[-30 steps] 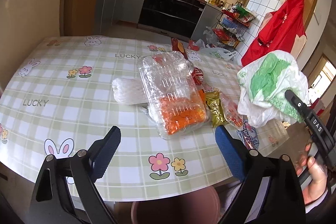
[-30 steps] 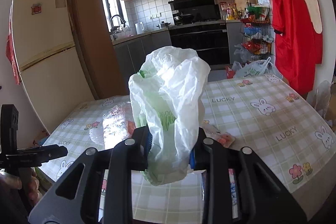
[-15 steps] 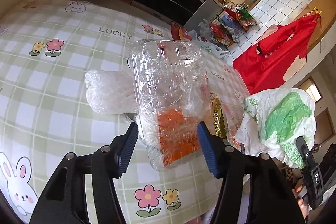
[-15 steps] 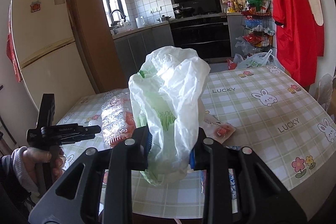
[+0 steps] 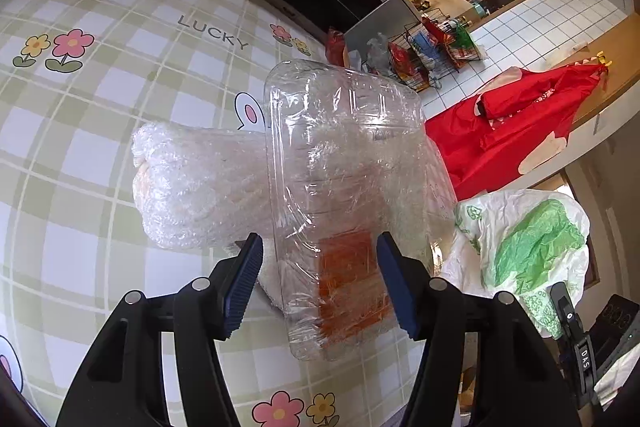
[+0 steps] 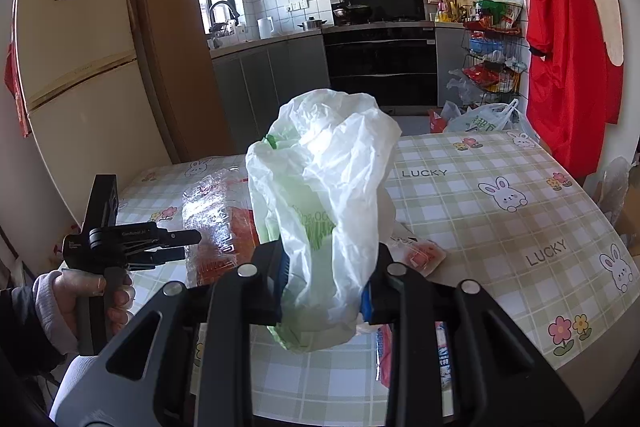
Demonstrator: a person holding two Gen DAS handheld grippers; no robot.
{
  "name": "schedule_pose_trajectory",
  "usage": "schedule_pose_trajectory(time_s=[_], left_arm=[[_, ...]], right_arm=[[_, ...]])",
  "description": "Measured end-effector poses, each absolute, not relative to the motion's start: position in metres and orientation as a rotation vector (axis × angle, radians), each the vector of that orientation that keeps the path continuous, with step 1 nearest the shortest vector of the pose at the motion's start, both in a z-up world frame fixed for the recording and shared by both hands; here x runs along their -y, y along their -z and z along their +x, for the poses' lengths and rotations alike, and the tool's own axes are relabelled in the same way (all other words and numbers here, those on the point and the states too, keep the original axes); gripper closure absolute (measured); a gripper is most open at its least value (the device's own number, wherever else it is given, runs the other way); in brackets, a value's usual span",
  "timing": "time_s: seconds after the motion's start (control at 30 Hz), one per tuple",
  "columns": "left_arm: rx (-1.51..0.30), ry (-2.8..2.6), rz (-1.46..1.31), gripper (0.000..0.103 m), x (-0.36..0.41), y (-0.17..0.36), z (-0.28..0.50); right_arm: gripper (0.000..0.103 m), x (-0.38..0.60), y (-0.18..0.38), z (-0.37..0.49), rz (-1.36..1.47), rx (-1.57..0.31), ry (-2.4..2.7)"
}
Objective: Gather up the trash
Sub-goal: 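Grasp the clear plastic container with the left gripper while the right gripper holds the bag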
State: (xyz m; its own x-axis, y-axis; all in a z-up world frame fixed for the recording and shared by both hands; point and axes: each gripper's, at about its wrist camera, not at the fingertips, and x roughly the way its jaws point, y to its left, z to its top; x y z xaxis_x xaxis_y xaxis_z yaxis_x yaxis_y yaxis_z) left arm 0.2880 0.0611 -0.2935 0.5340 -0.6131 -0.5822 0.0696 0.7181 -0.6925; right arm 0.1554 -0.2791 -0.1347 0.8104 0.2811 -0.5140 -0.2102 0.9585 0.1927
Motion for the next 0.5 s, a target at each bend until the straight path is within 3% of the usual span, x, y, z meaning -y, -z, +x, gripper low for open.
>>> schedule_pose_trajectory(time_s=[0.27, 0.5], left_arm=[[-0.919, 0.487, -0.666, 0.038, -0.056, 0.303, 0.290], [-0.867, 0.479, -0.651, 0.062, -0.056, 0.284, 0.278]], right_arm=[[0.074, 0.275, 0.136, 0.155, 0.100, -0.570, -0.280], [0.074, 0.278, 0.133, 0.151, 0.110, -0.556, -0.277]])
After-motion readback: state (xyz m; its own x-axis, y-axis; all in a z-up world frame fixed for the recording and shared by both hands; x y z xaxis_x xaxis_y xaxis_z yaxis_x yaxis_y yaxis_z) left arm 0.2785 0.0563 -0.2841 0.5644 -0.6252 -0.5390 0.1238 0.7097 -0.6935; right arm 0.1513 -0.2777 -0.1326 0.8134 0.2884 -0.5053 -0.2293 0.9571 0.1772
